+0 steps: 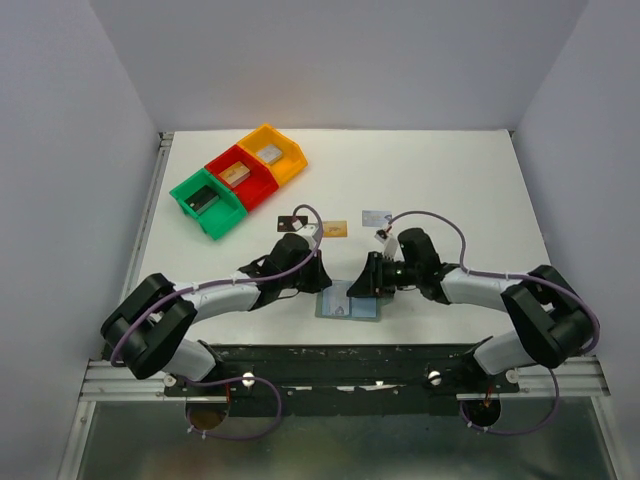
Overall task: Take the credit cards out of the card holder
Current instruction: Remove the credit card from the card holder.
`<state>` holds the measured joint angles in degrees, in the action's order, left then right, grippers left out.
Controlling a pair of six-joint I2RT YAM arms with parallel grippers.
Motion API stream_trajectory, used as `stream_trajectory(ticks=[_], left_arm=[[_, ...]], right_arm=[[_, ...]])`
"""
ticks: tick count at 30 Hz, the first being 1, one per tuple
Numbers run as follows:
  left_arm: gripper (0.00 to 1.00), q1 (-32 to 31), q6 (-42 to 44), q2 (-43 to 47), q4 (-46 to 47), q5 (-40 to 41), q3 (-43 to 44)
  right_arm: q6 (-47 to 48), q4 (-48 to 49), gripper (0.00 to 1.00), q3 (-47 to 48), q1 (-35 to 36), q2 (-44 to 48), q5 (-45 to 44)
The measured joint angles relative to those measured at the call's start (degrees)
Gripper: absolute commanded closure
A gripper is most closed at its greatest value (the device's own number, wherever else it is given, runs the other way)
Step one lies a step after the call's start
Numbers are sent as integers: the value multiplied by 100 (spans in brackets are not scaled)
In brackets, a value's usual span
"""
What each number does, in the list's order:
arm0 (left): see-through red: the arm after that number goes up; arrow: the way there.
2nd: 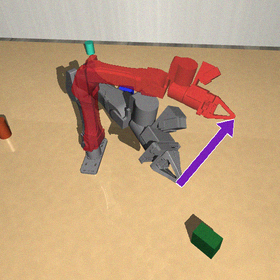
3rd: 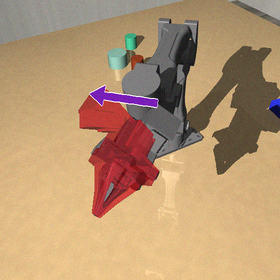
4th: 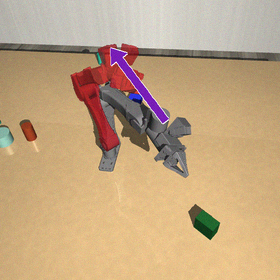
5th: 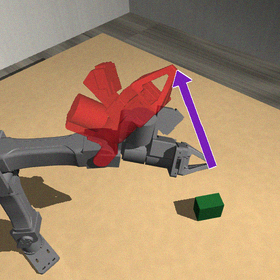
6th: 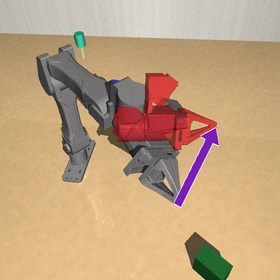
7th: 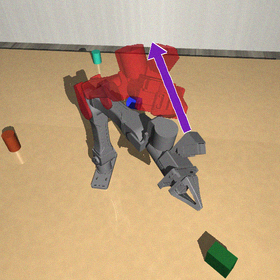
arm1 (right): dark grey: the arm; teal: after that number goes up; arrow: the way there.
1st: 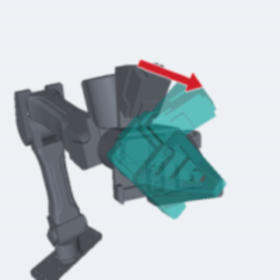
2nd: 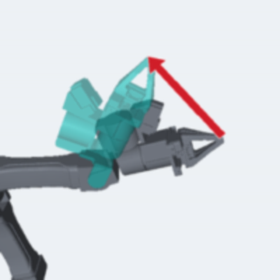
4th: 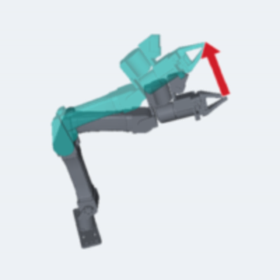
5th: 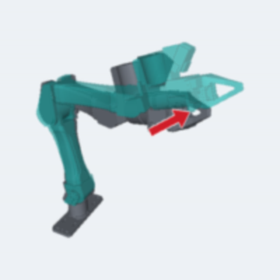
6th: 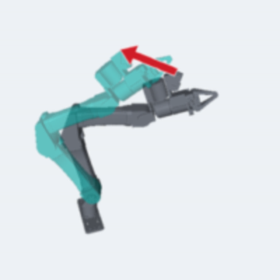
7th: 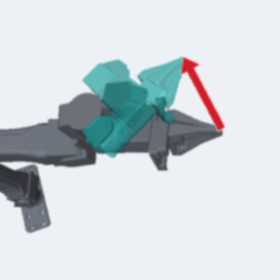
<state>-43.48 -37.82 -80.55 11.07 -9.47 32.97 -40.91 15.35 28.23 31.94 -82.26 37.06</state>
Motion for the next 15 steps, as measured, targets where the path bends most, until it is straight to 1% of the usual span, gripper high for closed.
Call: stream_trajectory(ticks=[15], left_arm=[[100,0,-81,-173,-4,4,-212]], right_arm=[[4,-24,58,181,188,-675,-136]])
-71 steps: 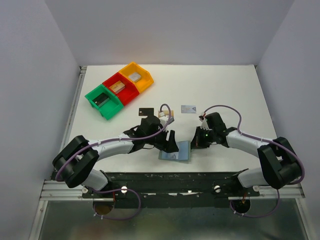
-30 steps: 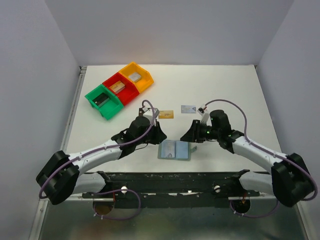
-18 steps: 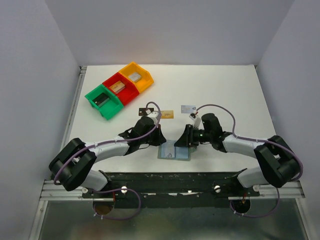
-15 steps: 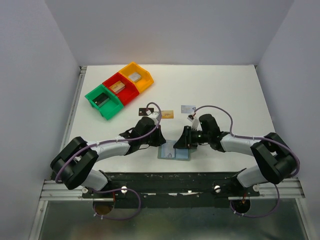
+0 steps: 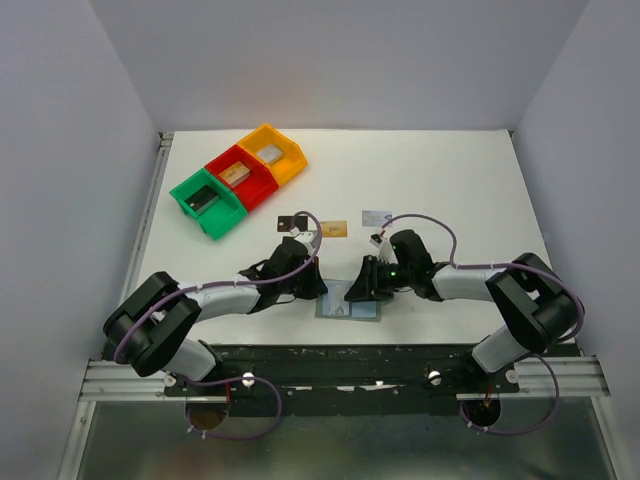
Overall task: Take the credit cards out of the card holder
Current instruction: Remove the credit card from the card holder.
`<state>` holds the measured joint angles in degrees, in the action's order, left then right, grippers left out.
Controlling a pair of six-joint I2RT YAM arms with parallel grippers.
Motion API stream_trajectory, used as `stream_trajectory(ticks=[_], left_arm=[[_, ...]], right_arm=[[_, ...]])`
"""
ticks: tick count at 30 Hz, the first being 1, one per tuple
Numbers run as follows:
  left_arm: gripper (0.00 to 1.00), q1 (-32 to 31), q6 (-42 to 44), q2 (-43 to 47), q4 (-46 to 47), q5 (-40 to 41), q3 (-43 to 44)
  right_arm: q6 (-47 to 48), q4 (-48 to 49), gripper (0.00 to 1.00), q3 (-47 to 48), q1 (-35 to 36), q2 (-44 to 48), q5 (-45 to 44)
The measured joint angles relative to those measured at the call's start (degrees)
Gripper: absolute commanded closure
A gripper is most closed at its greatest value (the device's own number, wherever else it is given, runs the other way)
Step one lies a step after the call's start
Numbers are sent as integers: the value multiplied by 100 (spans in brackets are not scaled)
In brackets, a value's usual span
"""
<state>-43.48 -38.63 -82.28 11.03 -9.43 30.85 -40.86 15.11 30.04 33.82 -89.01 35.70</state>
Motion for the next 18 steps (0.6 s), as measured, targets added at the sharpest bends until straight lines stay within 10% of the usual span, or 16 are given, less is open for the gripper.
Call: stream_trajectory(ticks=[18], left_arm=[[100,2,-83,-63,197,-2,-164]], right_arm=[[-208,455,63,-4,31,-319,92]])
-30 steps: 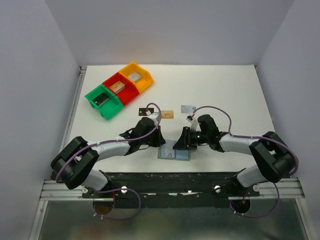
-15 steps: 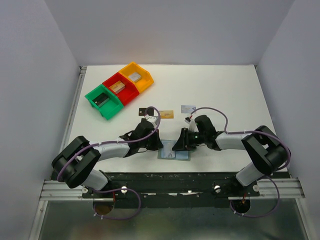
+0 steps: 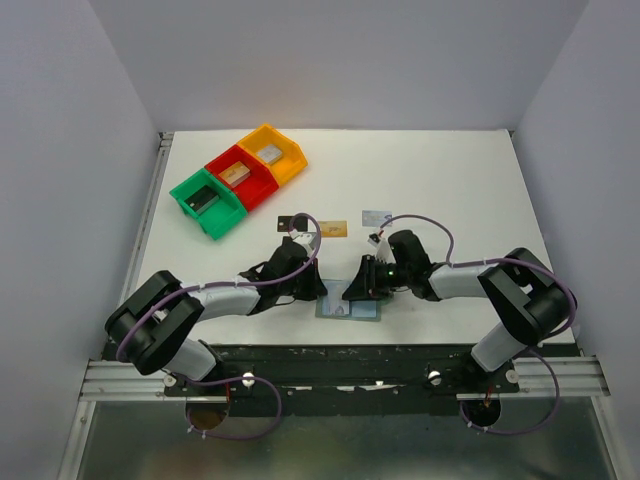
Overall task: Take the credit cards out of the card holder
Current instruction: Remove the credit card from the card holder.
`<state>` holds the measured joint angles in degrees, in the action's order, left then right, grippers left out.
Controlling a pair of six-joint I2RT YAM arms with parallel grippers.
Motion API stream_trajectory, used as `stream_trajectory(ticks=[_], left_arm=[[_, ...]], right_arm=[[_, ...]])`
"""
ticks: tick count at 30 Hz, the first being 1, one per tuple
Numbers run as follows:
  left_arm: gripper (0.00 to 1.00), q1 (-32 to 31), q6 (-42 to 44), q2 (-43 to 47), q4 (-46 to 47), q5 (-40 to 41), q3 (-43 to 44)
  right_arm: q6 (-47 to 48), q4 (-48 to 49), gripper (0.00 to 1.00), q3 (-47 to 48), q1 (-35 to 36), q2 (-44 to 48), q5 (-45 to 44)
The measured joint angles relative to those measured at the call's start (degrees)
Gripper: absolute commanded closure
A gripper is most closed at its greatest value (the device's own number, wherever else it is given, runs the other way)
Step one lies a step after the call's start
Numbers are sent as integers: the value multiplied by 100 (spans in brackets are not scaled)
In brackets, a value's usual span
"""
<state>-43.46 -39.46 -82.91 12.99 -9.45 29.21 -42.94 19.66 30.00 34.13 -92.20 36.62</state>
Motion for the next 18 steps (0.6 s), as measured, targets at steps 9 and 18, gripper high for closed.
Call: stream_trajectory(ticks=[9,18], left_arm=[[100,0,-52,-13,109,2,-48],[100,2,-79,-13,197,0,-96]], right_arm=[[-138,164,63,-20,0,0,37],[-422,782,63,-129,0,-166,271]])
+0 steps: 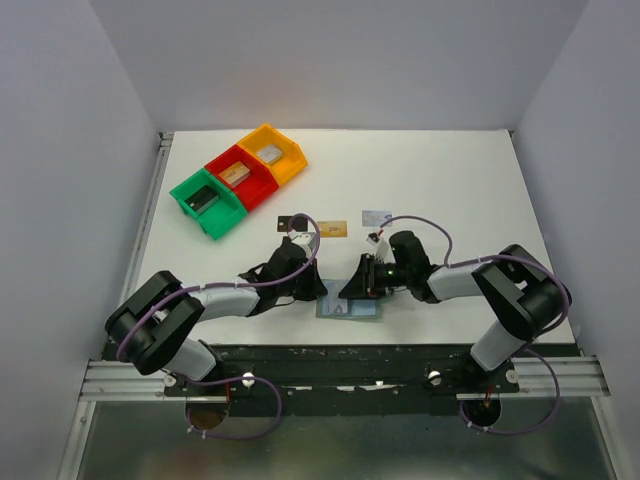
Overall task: Take the credit cards out of the card holder
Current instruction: Remove the credit card from the card holder.
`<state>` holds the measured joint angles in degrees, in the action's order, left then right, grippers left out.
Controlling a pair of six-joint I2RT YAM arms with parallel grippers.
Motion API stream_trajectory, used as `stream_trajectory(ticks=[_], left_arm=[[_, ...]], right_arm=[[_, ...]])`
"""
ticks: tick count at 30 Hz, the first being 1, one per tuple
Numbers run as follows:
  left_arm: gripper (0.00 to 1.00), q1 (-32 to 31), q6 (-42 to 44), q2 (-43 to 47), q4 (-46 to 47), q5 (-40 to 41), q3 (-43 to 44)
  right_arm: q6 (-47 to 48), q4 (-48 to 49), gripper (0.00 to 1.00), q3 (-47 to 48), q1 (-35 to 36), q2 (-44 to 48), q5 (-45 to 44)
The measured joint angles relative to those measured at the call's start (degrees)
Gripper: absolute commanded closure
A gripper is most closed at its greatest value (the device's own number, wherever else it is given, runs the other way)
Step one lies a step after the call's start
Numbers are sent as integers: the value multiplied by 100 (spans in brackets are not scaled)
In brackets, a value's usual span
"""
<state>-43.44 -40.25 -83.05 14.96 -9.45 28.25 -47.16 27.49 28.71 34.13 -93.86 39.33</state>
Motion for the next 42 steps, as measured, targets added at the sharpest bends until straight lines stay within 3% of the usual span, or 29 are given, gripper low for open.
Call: stream_trajectory(ticks=[33,42], left_arm=[[100,15,17,-114,341,-68,-66],[100,-7,-11,-118,343,-57,-63]], right_arm=[[-236,289,61,297,15,-599,323],[-122,-87,62,306,44,-409,313]])
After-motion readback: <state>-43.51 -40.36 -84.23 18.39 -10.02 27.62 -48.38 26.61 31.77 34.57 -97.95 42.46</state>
